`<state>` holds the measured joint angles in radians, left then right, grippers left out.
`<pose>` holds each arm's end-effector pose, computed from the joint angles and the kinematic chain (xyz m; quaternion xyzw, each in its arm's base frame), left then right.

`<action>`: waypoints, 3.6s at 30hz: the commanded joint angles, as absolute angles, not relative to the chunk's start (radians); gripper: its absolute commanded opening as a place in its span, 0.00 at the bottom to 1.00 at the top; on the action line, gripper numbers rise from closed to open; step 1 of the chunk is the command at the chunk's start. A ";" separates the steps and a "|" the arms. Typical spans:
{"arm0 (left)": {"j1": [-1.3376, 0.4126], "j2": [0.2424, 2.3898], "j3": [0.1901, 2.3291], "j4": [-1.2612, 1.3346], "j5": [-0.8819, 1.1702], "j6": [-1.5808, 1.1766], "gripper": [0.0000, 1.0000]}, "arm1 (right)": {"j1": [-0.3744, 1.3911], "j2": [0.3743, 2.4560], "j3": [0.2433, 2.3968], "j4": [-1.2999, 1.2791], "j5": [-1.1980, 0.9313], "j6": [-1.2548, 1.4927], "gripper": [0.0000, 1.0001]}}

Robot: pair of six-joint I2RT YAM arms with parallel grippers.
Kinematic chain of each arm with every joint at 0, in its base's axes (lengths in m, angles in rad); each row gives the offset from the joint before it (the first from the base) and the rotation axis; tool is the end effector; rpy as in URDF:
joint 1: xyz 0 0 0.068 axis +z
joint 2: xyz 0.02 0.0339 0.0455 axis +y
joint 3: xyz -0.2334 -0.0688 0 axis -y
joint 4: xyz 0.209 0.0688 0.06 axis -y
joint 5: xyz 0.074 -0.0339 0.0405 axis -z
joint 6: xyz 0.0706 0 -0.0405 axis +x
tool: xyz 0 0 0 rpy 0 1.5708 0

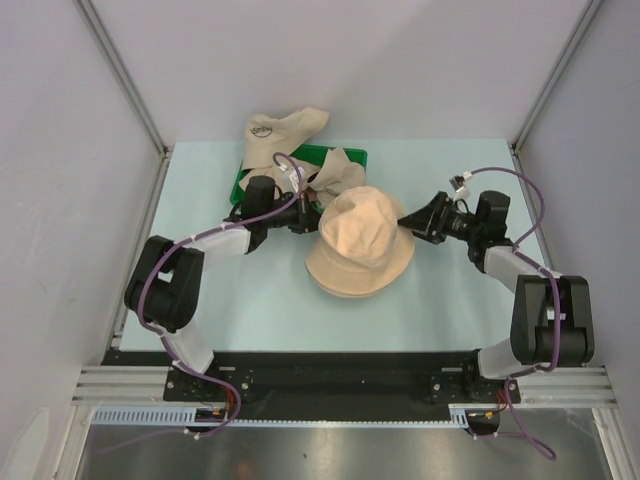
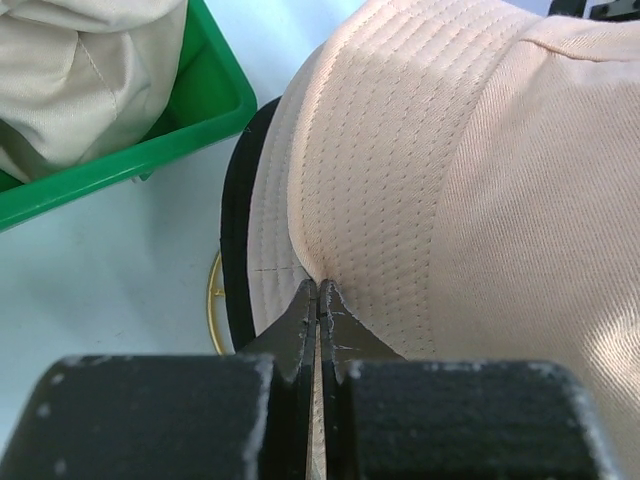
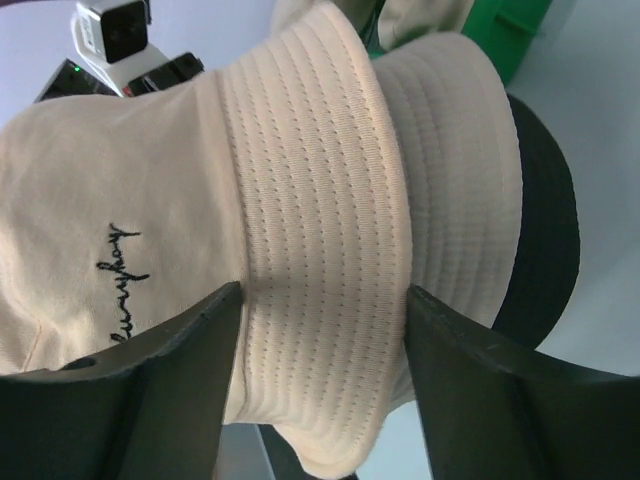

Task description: Stack the hats

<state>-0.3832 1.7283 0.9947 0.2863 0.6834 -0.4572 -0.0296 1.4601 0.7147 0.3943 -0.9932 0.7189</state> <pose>0.3247 -0.1790 0.1930 0.1489 0.8035 -0.4637 0.3425 0.2958 0.0504 0.2091 0.0095 0.7706 0.5377 0.3420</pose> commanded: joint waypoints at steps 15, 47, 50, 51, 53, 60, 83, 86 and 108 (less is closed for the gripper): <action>-0.390 1.618 0.894 0.250 0.413 -0.354 0.00 | 0.109 1.560 0.847 -0.270 -0.588 0.354 0.00; -0.411 0.824 0.419 0.228 0.379 -0.937 0.80 | 0.271 1.454 0.946 -0.342 -0.420 0.396 0.00; -0.419 0.836 0.388 0.277 0.397 -0.969 0.81 | 0.282 1.447 0.946 -0.342 -0.417 0.399 0.00; -0.423 0.850 0.370 0.305 0.402 -0.985 0.81 | 0.288 1.445 0.946 -0.341 -0.417 0.400 0.00; -0.428 0.874 0.361 0.344 0.400 -1.000 0.81 | 0.290 1.442 0.946 -0.341 -0.416 0.402 0.00; -0.443 0.969 0.334 0.469 0.419 -1.040 0.73 | 0.305 1.428 0.948 -0.350 -0.399 0.410 0.00; -0.477 1.427 0.485 0.187 0.246 -0.822 0.00 | 0.302 1.405 0.914 -0.465 -0.227 0.410 0.00; -0.497 1.453 0.529 0.155 0.221 -0.789 0.00 | 0.304 1.355 0.916 -0.489 -0.230 0.405 0.00; -0.345 1.055 0.854 -0.358 -0.185 -0.484 0.90 | 0.074 1.002 1.017 -0.605 -0.091 0.436 0.80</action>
